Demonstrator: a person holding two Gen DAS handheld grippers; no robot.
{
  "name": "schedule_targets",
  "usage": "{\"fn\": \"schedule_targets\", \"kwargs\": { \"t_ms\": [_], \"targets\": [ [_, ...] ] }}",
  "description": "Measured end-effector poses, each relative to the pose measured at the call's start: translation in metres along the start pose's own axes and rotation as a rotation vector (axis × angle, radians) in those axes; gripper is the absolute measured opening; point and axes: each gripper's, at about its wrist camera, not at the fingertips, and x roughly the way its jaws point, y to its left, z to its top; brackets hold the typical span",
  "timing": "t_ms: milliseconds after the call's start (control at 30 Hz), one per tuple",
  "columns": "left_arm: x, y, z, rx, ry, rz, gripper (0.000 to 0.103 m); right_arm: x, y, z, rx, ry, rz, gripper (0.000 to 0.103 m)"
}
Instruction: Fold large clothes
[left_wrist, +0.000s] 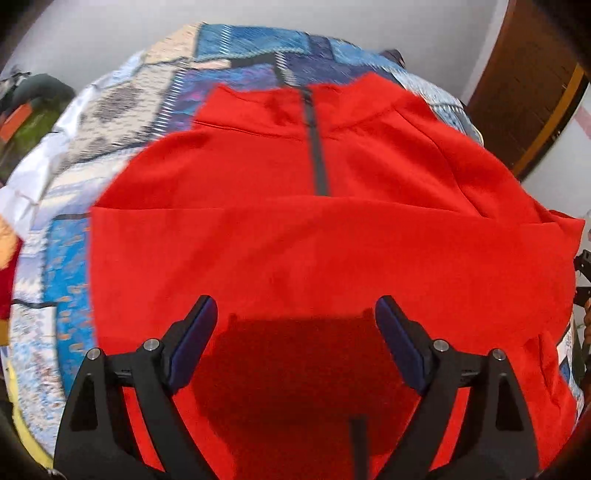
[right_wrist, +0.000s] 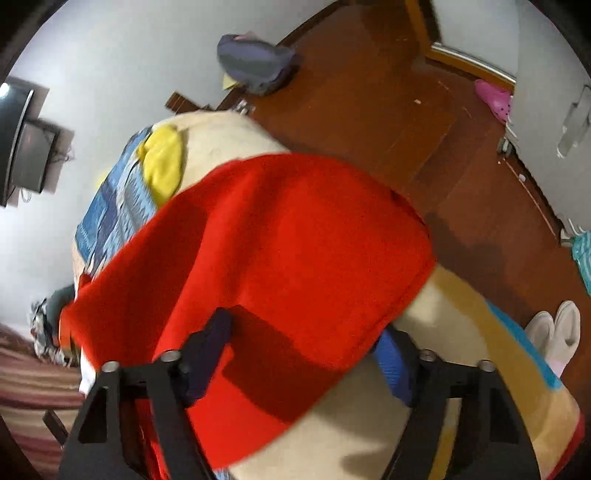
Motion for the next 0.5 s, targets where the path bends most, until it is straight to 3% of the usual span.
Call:
{"fn": "schedule_targets", "kwargs": {
  "t_ms": [100, 167, 200, 333, 500],
  "targets": [
    [0.017, -0.018, 0.002, -0.002, 0.031, -0.026, 0.088, 0.002, 0.003, 0.006, -0.02, -0.023, 0.006, 0.04],
    [0.027, -0.029, 0.0, 0.007, 0.054, -0.026, 0.088, 0.0, 0.009, 0.01, -0.035, -0.048, 0.004, 0.013],
    [0.027, -0.033, -0.002, 0.006, 0.039, -0.017, 0.089, -0.005, 0.013, 0.012, -0.051, -0.066, 0.002, 0.009],
    [0.027, -0.032, -0.004, -0.018, 0.048, -0.017, 0.091, -0.044, 0.036, 0.012, -0.139, -0.176, 0.032, 0.006],
    [0.021, -0.025, -0.009, -0.037, 0.082, -0.033, 0.09, -0.123, 0.08, 0.001, -0.274, -0.301, 0.145, 0.005]
  ]
}}
